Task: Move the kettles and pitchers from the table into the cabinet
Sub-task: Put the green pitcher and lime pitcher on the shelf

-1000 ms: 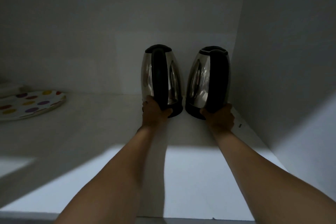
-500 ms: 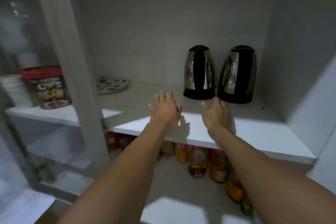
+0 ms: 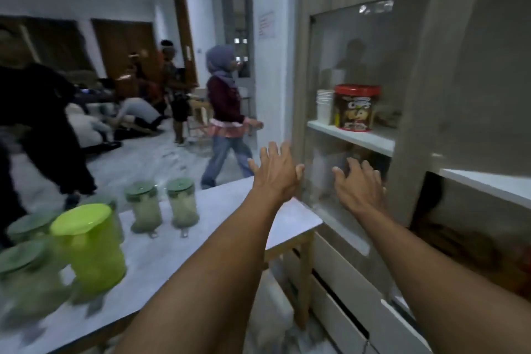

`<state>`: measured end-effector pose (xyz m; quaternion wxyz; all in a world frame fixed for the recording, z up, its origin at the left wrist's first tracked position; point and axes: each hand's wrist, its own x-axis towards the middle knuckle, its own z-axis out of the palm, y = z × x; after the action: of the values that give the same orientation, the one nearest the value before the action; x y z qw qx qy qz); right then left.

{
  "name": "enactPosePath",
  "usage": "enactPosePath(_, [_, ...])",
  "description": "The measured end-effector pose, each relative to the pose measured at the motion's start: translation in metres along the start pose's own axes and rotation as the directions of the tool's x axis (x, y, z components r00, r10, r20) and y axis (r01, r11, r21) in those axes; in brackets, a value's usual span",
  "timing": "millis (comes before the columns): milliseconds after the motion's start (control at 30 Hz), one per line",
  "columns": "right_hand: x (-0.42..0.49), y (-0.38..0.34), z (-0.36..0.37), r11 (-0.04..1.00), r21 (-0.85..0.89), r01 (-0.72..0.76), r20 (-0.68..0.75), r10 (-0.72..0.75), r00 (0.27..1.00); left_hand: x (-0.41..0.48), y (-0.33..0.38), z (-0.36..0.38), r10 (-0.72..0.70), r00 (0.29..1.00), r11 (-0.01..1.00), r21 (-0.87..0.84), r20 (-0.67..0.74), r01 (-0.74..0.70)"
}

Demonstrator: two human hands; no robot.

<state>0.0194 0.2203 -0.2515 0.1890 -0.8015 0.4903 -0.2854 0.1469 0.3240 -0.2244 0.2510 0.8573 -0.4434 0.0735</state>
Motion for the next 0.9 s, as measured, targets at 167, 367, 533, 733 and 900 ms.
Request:
enactPosePath(167, [-0.051, -0.116, 0.101, 0.971, 0.097, 0.216, 0.224, -0.233, 0.946, -0.049, -0.151, -0.051, -0.302, 0.948, 0.948, 0.074, -0.098, 0.310])
enactPosePath(367, [-0.113, -0.206, 0.206, 0.928, 0.236, 0.287, 0.462, -0.367, 0.807, -0.109, -0.289, -0.067, -0.616, 0.772, 0.784, -0.022, -0.157, 0.620])
enactPosePath(533, [-0.149, -0.256, 0.291, 0.931, 0.347, 0.109, 0.681, -0.331, 0.653, -0.141, -0.374, -0.058, -0.860, 0.479, 0.508, -0.229, -0.173, 0.830])
enactPosePath(733, [-0.171, -0.316, 0.368, 0.905, 0.395, -0.157, 0.813, -0.266, 0.518, -0.143, -0.451, -0.050, -0.972, 0.191, 0.230, -0.421, -0.135, 0.877])
enactPosePath(900, [-0.171, -0.334, 0.402, 0.864, 0.436, -0.252, 0.819, -0.264, 0.510, -0.122, -0.492, -0.032, -0.997, 0.053, 0.071, -0.541, -0.048, 0.838])
